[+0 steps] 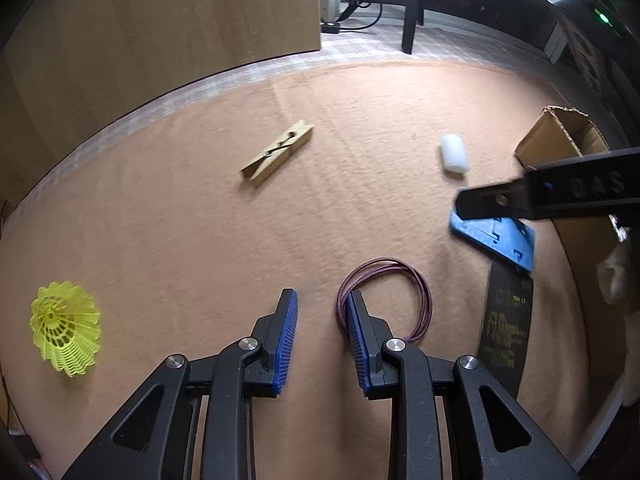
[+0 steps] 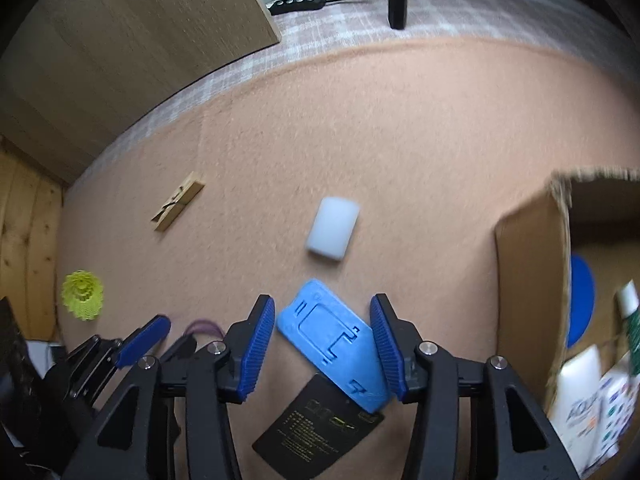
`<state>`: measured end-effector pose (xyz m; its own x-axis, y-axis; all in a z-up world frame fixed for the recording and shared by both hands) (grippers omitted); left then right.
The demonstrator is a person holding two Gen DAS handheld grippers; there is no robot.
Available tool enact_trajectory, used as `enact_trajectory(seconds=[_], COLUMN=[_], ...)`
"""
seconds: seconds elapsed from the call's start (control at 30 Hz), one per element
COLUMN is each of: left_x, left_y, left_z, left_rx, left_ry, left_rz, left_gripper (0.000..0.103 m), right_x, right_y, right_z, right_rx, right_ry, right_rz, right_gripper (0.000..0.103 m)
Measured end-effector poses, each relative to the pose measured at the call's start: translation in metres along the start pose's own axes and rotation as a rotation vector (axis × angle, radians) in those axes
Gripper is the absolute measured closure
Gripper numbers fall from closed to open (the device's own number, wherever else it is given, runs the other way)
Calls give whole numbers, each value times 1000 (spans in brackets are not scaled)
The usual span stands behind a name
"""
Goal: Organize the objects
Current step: 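Grasp the blue phone stand with the right tool while the left tool grasps the purple rubber band, then carry the phone stand and rubber band into the box and open both tools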
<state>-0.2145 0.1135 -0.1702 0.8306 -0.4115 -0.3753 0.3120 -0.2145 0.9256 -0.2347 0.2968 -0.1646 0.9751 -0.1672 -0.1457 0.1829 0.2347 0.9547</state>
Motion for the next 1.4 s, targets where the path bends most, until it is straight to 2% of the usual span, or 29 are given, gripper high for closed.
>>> enact_trajectory(seconds=[0.27, 0.43, 0.6, 0.77, 0.83, 1.03, 1.17, 1.4], left_x=[19, 41, 56, 67, 72, 84, 94, 101], left_y=[10, 20, 28, 33, 36, 44, 54, 80], left_z=[26, 44, 58, 66, 71, 84, 95, 105], left_rx=[-37, -48, -62, -67, -70, -40, 0, 28], left_ry=[21, 57, 98, 139, 161, 230, 298, 344], left_rz=[1, 1, -6, -16, -19, -30, -50, -100], left_gripper=[75, 75, 76, 85, 97, 100, 100, 100], right_x=[32, 45, 49, 57, 60, 63, 65, 74], right_y=[2, -1, -4, -10, -11, -7, -1, 20], right_z=[14, 39, 55, 76, 80, 75, 59, 43], right_rx=[-73, 2, 78, 211, 225, 213, 188, 131], right_ry=[19, 119, 162, 316, 346, 355, 317, 263], right_rz=[20, -21, -52, -74, -83, -92, -106, -146], right_gripper=[57, 55, 55, 57, 59, 70, 70, 70])
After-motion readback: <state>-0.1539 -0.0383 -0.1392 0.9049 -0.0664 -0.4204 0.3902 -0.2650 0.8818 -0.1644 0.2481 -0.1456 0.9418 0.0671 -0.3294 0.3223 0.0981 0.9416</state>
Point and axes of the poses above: each gripper's, at about its wrist camera, not at the fingertips, and y roughly against the way its jaws point, z to its left, x to its underside, the point moved 2 cm from there along -y, roughly the way its jaws point, and after that the axes turned 2 degrees about x, right-handed, at the moved point
